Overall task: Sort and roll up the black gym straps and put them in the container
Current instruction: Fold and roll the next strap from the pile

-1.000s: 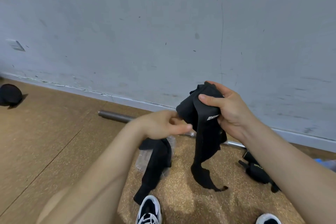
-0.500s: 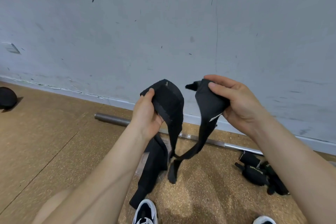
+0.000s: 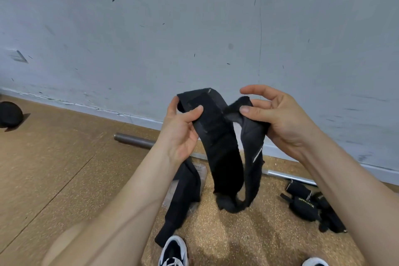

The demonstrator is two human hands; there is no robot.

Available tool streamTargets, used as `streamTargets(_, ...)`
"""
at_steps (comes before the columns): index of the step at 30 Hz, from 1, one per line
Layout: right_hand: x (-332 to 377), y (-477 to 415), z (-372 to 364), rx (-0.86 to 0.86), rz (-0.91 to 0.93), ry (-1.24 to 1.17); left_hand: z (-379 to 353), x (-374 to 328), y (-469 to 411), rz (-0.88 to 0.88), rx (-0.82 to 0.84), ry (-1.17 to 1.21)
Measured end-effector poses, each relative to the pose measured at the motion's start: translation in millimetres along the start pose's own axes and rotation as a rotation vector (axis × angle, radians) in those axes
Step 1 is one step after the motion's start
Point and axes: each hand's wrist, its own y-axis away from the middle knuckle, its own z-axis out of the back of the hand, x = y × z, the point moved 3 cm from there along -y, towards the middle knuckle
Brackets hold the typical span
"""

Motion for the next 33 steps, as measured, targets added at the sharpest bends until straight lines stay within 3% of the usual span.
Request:
streamTargets(8,-2.1,-0.7,-2.9,-0.019,0.083,0.268,-5.5,3.2,1.0,-0.021,-0.017,-0.134)
streamTargets(14,4.5,0.8,-3.6,-0.063,0.145,0.268,-9.6,-3.1,3.4,-0.078,0.245,-0.260)
streamTargets(17,8.8,1.9,-2.3,-0.055,0.141,0.302,-14.2,-2.3,3.0,-0.142,0.185,-0.337)
streamTargets(23,14.9,7.7,-6.4,-0.090,0.188,0.565,-20.4,4.4,3.3,-0.093,0.112,-0.409)
streamTargets(27,12.9,7.6,-2.9,-0.129,0.137,0.319,-28.9,9.0,6.6,-0.043,0.228,-0.448)
streamTargets(30,8.4,6.2,4.1,-0.039,0.019,0.105,-31.0,10.9,9.2,-0.072,0.273,-0.466)
streamTargets(33,1.9,5.8,5.5,0.034,0.003,0.145,-30.6,8.0,10.1,-0.120,0.274,-0.422)
